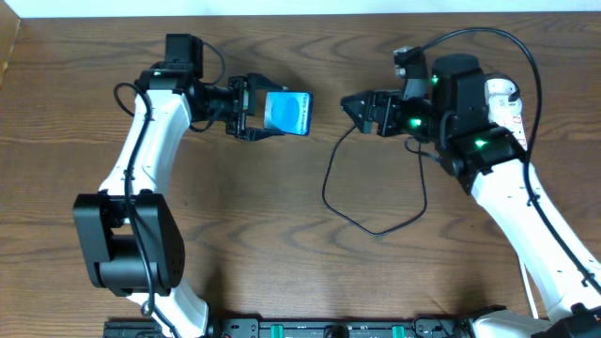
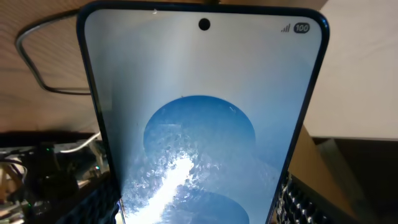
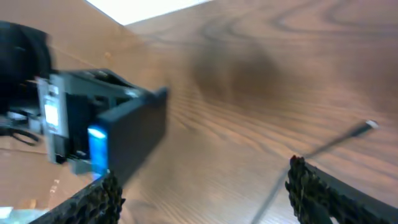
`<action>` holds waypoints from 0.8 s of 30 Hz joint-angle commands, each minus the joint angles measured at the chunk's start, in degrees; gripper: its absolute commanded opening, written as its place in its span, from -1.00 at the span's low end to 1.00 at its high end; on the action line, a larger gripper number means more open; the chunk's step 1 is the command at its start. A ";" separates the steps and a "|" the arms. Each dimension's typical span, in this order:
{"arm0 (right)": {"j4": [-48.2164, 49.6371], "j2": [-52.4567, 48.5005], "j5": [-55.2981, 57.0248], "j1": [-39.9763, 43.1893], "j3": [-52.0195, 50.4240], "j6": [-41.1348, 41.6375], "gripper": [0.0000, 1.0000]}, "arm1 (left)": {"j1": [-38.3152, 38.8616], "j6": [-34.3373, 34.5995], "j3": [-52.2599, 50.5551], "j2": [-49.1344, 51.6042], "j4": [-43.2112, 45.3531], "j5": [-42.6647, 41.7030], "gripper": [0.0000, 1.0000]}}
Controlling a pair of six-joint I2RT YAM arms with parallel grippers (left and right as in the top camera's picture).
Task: Plug charger to phone and switch on socket
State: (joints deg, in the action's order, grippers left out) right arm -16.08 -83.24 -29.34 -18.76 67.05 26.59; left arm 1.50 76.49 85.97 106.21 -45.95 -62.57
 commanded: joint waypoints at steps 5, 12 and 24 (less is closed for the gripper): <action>6.32 -3.89 -1.25 -5.90 1.09 7.30 0.57 | 1.84 -0.33 2.03 -2.12 0.17 0.33 0.31; 9.97 -8.92 -1.05 -9.09 1.09 11.26 0.38 | 1.86 -0.33 2.03 -2.12 0.20 0.31 0.31; 18.69 -14.29 0.37 -13.20 1.09 15.47 -0.31 | 1.86 -0.35 2.01 -2.12 0.17 0.31 0.31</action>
State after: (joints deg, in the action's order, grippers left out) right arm 2.59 -96.25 -29.74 -31.09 67.16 40.01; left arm 3.33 76.47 85.97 106.21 -46.00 -61.10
